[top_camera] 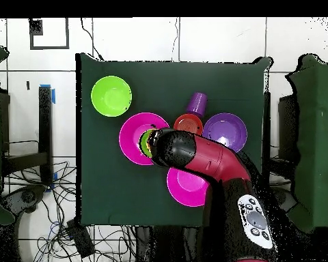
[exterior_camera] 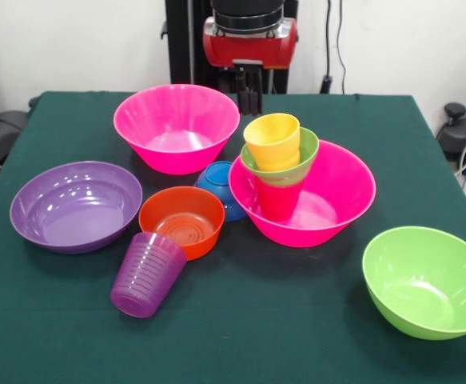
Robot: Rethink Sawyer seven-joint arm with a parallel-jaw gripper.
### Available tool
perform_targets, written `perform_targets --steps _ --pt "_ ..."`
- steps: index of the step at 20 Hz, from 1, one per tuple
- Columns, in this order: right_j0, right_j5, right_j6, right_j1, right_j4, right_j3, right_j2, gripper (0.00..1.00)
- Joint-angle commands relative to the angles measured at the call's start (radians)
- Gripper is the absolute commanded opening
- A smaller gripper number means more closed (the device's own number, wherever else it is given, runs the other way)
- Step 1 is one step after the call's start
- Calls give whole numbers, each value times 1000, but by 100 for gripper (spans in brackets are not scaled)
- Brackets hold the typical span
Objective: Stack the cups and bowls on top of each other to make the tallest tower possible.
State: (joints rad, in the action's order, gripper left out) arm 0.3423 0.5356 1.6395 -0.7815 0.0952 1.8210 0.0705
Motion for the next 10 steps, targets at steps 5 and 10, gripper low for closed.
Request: perform_targets --steps 5,10 --pt "5 -84 134 105 36 55 106 0" --pt "-6 -122 151 133 39 46 105 0"
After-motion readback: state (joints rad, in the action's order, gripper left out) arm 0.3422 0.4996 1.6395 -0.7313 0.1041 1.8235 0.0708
